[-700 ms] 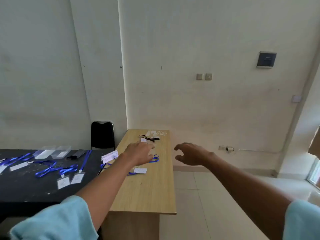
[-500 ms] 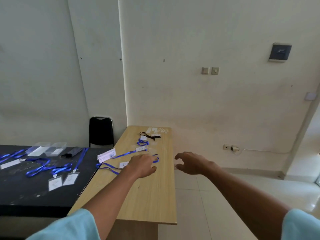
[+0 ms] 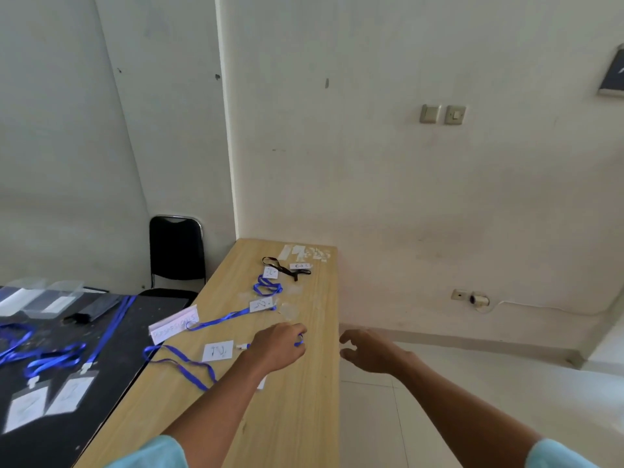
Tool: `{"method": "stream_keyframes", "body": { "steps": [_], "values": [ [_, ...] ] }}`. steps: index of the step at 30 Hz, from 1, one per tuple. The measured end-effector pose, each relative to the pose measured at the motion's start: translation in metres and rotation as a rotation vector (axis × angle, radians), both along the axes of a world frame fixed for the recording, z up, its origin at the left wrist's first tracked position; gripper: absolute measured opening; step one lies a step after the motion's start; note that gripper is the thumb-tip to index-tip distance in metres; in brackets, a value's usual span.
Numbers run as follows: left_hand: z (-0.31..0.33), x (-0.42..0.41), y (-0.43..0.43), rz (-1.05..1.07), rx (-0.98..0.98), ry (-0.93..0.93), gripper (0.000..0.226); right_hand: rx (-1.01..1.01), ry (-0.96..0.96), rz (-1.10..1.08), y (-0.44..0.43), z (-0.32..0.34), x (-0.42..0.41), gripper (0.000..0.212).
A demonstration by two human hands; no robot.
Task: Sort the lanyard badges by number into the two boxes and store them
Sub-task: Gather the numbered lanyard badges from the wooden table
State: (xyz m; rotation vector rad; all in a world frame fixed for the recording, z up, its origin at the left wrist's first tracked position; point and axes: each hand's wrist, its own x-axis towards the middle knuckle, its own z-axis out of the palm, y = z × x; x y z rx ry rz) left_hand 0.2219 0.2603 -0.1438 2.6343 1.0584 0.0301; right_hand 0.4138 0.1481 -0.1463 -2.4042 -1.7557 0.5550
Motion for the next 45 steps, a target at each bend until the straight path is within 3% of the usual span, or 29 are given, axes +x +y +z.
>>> {"method": "stream_keyframes", "body": {
  "steps": [26,36,45],
  "values": [
    [-0.085,0.255,0.216,0.362,-0.262,-0.011,0.042,-0.106,0.316,0.07,0.281,-0.072,0.292,0.027],
    [-0.122,0.27,0.351,0.609,-0.468,-0.119,0.041,-0.227,0.648,-0.147,0.404,-0.125,0.306,0.027],
    [-0.165,0.307,0.461,0.655,-0.562,-0.186,0.037,-0.193,0.946,-0.468,0.515,-0.178,0.321,0.013]
  ]
}}
